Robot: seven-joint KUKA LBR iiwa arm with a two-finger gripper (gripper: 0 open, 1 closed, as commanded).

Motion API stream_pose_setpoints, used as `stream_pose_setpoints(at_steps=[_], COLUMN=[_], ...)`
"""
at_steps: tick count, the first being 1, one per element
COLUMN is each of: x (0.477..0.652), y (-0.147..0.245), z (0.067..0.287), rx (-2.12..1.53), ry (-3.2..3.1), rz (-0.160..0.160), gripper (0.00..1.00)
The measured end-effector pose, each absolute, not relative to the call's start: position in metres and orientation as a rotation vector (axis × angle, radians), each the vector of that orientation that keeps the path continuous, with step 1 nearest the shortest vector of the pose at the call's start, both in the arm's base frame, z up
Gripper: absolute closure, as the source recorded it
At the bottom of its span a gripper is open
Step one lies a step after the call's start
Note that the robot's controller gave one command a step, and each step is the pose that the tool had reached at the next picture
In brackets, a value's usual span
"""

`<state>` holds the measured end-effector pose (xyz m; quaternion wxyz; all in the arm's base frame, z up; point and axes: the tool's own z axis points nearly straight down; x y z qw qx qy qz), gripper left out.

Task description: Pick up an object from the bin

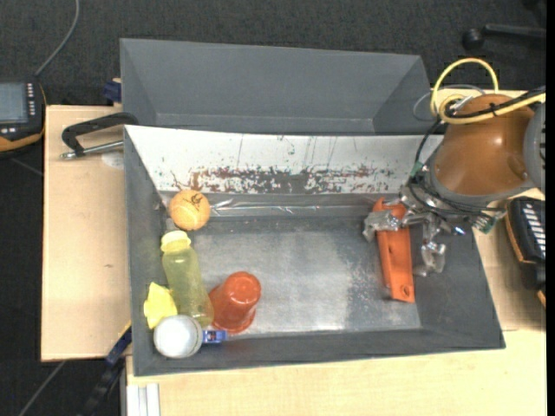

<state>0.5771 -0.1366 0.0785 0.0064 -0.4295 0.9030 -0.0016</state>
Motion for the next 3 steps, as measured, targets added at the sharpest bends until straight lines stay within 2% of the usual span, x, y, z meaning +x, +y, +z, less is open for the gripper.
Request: stream_pose_setpoints(at_steps=[1, 2, 3], x=[0.585, 0.589, 0.596], y=[-0.119, -0.102, -0.109], z=[0.079, 0.081, 0.072], rx=[-1.530, -1.924, -2.116], ry=[2.724, 2.460, 2.292], rz=[-0.006, -0.012, -0.017], gripper=[0.00, 0.00, 1.00])
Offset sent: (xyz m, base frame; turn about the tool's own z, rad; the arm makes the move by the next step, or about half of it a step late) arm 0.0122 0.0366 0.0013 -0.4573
